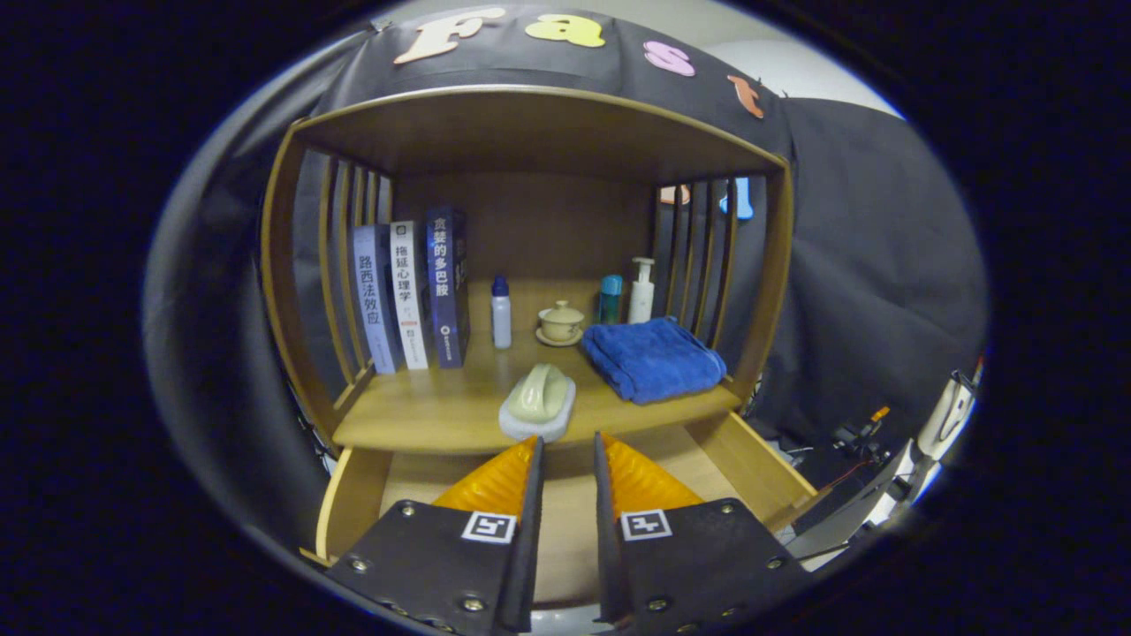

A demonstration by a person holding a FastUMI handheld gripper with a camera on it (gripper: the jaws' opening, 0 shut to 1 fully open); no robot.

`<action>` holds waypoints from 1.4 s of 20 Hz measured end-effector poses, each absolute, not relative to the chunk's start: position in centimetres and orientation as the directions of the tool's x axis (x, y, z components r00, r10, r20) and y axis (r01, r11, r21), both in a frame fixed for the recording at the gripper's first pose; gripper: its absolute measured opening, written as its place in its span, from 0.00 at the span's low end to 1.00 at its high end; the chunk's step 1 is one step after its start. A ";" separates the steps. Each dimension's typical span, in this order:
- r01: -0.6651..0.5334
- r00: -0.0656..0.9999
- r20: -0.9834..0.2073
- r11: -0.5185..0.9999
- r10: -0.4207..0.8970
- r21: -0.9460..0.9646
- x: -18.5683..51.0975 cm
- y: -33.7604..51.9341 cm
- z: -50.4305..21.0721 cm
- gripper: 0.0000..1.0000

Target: Pull open the drawer, take out the items inside it, and place them on the countertop above the cabinet.

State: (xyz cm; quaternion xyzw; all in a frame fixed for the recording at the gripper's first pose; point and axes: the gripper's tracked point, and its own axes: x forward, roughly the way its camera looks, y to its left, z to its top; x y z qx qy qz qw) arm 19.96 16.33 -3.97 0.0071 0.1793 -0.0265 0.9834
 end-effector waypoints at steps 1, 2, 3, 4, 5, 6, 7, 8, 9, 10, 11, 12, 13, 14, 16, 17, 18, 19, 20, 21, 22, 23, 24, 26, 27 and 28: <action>0.043 0.936 -0.350 0.999 -0.038 0.008 18.8 16.5 -4.5 0.29; 0.042 0.936 -0.351 0.999 -0.038 0.006 17.5 16.2 -5.2 0.29; 0.047 0.934 -0.354 0.999 -0.044 0.001 16.2 15.6 -5.9 0.29; 0.049 0.935 -0.352 0.999 -0.048 -0.004 15.1 15.2 -6.3 0.29; 0.043 0.936 -0.348 0.999 -0.044 -0.010 14.1 15.0 -6.7 0.29; 0.039 0.940 -0.338 0.999 -0.043 -0.018 13.2 14.7 -7.0 0.29; 0.035 0.945 -0.324 0.999 -0.040 -0.023 12.4 14.4 -7.3 0.29; 0.021 0.948 -0.316 1.000 -0.027 -0.021 11.8 14.4 -7.7 0.29; 0.007 0.949 -0.316 1.000 -0.014 -0.022 11.0 14.4 -8.4 0.29; 0.002 0.949 -0.316 1.000 -0.010 -0.026 10.4 14.1 -9.1 0.29; 0.003 0.948 -0.318 1.000 -0.011 -0.027 9.9 13.8 -9.7 0.29; 0.008 0.948 -0.317 1.000 -0.015 -0.023 9.4 13.4 -10.3 0.29; 0.005 0.947 -0.321 1.000 -0.010 -0.015 9.1 13.4 -10.9 0.29; -0.004 0.943 -0.332 1.000 0.000 -0.013 8.9 13.5 -11.6 0.29; -0.043 0.934 -0.356 0.999 0.034 -0.016 8.8 13.8 -13.3 0.35; -0.055 0.928 -0.369 0.998 0.044 -0.020 8.5 13.9 -13.9 0.44; -0.066 0.925 -0.375 0.998 0.053 -0.022 8.3 13.9 -14.4 0.52; -0.072 0.924 -0.379 0.997 0.058 -0.022 8.5 14.0 -14.9 0.62; -0.075 0.922 -0.381 0.997 0.063 -0.019 8.5 14.0 -15.3 0.71; -0.081 0.922 -0.380 0.997 0.071 -0.010 8.6 14.2 -15.5 0.80; -0.087 0.924 -0.373 0.996 0.081 0.002 8.9 14.3 -15.6 0.90; -0.095 0.926 -0.366 0.995 0.094 0.018 9.3 14.5 -15.8 0.90; -0.105 0.926 -0.361 0.994 0.109 0.032 9.5 14.8 -15.9 0.90; -0.133 0.922 -0.359 0.990 0.144 0.055 10.0 15.5 -16.3 0.90; -0.145 0.920 -0.359 0.987 0.158 0.063 10.3 15.6 -16.4 0.90; -0.150 0.920 -0.358 0.987 0.159 0.053 10.0 15.5 -16.3 0.90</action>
